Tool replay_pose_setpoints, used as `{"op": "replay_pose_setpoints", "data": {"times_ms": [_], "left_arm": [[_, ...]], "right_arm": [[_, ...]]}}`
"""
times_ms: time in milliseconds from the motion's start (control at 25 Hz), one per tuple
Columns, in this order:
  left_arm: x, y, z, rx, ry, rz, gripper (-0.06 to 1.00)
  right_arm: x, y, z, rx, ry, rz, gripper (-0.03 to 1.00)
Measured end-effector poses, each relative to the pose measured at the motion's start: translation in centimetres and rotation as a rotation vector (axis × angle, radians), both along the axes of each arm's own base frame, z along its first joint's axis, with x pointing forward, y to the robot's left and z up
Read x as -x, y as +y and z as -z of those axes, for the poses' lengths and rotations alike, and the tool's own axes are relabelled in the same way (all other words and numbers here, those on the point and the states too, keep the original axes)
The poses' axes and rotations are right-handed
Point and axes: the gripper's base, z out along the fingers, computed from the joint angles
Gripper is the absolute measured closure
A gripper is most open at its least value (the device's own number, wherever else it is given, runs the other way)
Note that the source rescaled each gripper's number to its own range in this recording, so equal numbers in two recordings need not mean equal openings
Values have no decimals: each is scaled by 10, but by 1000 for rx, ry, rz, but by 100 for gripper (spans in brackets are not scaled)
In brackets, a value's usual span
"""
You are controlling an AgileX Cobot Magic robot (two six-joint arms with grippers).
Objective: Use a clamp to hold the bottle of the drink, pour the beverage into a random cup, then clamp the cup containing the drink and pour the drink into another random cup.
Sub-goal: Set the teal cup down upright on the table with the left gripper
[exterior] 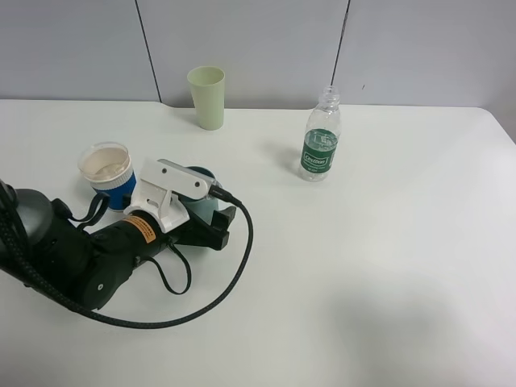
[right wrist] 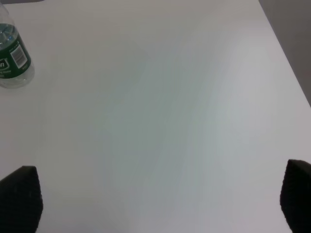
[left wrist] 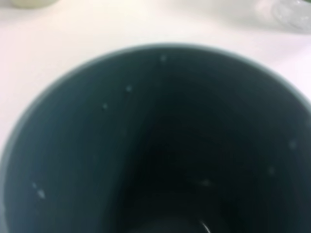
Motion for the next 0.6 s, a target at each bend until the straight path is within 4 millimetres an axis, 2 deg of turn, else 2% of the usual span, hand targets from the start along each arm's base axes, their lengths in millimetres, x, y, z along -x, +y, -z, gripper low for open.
{"op": "replay_pose_setpoints", "data": {"times_ms": [440,600], "left_arm": [[3,-3,-13,11,32,32,1],[2,-4,-16,-30,-23,58,1]], "right_arm": [[0,0,0,0,0,0,-3],[0,0,0,0,0,0,-3]]}}
